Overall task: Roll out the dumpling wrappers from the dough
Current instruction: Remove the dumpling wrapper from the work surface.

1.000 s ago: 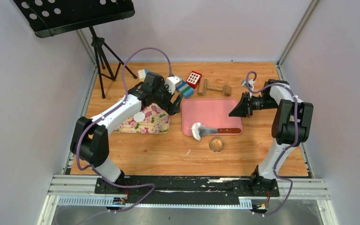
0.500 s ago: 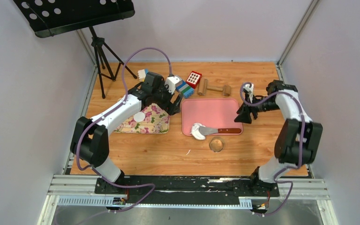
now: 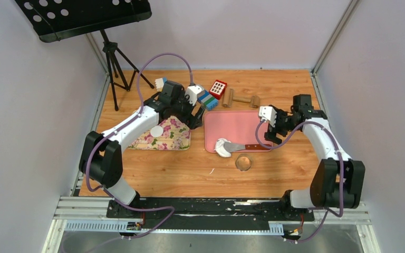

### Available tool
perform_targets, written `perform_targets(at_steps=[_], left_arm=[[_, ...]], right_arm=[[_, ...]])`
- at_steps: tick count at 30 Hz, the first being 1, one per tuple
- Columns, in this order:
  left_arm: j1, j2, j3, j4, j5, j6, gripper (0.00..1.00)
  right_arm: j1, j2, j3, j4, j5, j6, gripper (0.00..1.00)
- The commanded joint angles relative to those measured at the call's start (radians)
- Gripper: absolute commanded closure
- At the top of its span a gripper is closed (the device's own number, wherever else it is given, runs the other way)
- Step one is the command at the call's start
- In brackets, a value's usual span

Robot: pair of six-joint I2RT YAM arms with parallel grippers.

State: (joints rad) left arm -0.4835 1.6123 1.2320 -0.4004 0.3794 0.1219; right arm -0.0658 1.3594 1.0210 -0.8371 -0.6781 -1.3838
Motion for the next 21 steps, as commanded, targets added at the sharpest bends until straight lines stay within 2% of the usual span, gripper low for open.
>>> perform_targets(at_steps=[1,4,6,9,21], left_arm=[[0.003,0.009,0.046,0.008,0.014,0.021,0.0],[0.003,0.011,0.036,0.014,0.008,0.027,0.0],[0.003,0.009,0.027,0.019,0.006,0.029,0.0],[0.003,0.008,0.021,0.021,0.006,0.03,0.0],[0.004,0.008,0.008,0.035,0.009,0.023,0.0]], right_arm=[[0.033,0.056,-0.013,0.082,0.051,-0.123,0.14],[0.047,0.114,0.019,0.045,0.057,-0.161,0.16],[0.055,0.152,0.045,-0.007,0.052,-0.219,0.22],[0.085,0.185,0.042,-0.021,0.071,-0.256,0.23],[0.167,0.258,0.009,0.021,0.131,-0.249,0.27]])
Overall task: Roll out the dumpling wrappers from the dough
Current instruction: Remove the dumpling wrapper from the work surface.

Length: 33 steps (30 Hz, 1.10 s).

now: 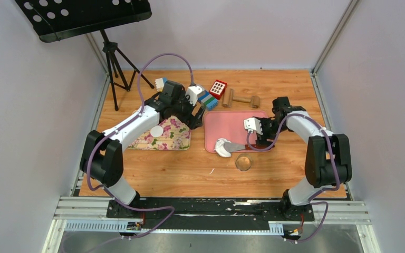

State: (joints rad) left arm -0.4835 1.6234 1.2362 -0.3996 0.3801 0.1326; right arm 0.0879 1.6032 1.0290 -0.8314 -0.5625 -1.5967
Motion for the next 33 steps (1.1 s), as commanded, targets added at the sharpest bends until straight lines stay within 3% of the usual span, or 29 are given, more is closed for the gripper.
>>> perform_targets(at_steps=[1,13,33], left_arm=[[0.004,-0.003,0.002,0.035,0.008,0.012,0.0],[0.005,0.0,0.004,0.036,0.007,0.01,0.0],[0.004,0.0,0.002,0.04,0.009,0.007,0.0]], right_arm=[[0.016,0.018,-0.006,0.024,0.021,-0.034,0.27],[0.033,0.058,-0.028,0.055,0.035,-0.016,0.29],[0.062,-0.034,0.0,-0.026,-0.025,0.049,0.29]])
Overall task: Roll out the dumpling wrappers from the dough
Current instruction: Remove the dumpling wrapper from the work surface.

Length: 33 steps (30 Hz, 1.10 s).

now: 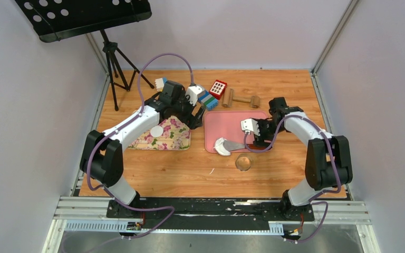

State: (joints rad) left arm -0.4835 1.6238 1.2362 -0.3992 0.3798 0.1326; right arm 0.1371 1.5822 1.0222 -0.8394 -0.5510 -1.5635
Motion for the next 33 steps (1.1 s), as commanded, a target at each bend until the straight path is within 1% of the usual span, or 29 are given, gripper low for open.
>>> perform_targets(at_steps=[1,6,16,19,25,33], left_arm=[[0.004,-0.002,0.001,0.039,0.009,0.008,0.0],[0.005,-0.002,0.0,0.039,0.009,0.007,0.0],[0.003,-0.006,-0.003,0.039,0.006,0.008,0.0],[0.003,-0.004,-0.002,0.041,0.007,0.008,0.0],[0.005,-0.004,-0.004,0.04,0.006,0.011,0.0],[0.004,-0.005,-0.007,0.042,0.007,0.013,0.0]], right_arm=[[0.016,-0.009,0.0,-0.013,-0.033,0.018,0.29],[0.026,0.004,-0.04,0.042,-0.012,0.033,0.29],[0.041,0.05,-0.043,0.097,0.008,0.057,0.32],[0.042,0.06,-0.035,0.095,0.008,0.061,0.33],[0.041,0.034,-0.002,0.055,-0.044,0.069,0.32],[0.042,0.065,0.035,0.036,-0.036,0.074,0.33]])
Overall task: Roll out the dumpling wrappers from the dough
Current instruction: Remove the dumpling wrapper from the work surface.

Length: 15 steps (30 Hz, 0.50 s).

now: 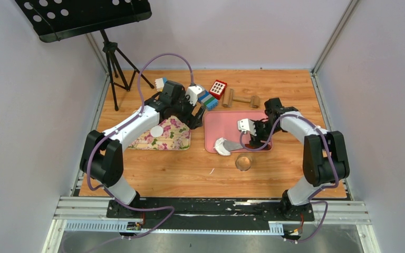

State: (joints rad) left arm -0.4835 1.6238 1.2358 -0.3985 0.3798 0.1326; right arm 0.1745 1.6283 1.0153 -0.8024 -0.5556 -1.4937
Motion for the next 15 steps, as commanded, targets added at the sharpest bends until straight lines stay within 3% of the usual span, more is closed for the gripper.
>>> perform_targets(at_steps=[1,15], left_arm=[[0.005,-0.007,-0.007,0.042,0.008,0.012,0.0],[0.005,-0.007,-0.008,0.043,0.007,0.01,0.0]], right_arm=[[0.005,0.023,0.04,0.001,-0.028,0.004,0.33],[0.019,0.041,-0.029,0.063,0.025,0.004,0.35]])
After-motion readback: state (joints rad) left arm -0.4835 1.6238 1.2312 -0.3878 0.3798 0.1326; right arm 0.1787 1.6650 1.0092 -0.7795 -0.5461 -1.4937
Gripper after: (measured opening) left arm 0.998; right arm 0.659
